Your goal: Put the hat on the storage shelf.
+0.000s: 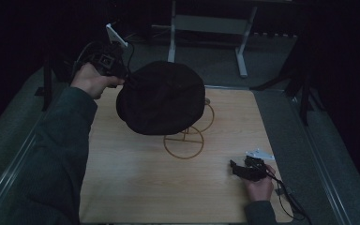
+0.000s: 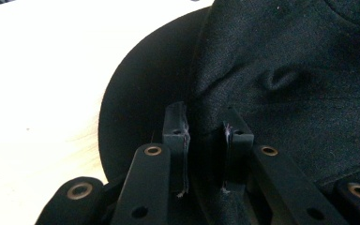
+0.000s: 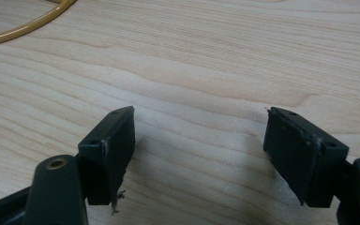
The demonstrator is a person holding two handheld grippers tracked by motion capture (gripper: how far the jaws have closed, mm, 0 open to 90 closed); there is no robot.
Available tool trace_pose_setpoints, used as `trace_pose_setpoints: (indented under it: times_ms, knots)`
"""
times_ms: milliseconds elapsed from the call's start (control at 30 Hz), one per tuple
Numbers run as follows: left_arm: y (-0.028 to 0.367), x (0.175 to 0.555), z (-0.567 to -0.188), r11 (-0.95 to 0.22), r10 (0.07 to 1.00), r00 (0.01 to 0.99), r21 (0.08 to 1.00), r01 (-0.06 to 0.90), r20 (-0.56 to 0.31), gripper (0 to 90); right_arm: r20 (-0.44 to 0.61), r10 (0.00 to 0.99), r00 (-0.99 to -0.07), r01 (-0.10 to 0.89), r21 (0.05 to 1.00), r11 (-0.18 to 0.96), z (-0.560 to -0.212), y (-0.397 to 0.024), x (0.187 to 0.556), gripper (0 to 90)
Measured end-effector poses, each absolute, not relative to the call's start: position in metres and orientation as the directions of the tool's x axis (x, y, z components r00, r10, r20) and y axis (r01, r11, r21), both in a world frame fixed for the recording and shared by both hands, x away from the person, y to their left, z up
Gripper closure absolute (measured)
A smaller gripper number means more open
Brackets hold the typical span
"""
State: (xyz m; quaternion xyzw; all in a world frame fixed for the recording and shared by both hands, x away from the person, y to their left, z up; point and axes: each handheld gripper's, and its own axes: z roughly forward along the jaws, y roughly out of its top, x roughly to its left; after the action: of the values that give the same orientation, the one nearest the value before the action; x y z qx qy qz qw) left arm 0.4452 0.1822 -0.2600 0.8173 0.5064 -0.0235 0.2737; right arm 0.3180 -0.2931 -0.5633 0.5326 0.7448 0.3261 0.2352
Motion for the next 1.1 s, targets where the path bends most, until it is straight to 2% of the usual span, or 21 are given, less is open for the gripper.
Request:
trace_pose_setpoints:
  times_ms: [1100]
  knots:
    - [0.134, 0.463, -0.262, -0.339, 0.801, 0.497, 0.431, 0.836, -0.333, 75.8, -0.003, 0.946, -0.324, 0.639, 0.737, 0.221, -0.563, -0.292, 0.318, 25.3]
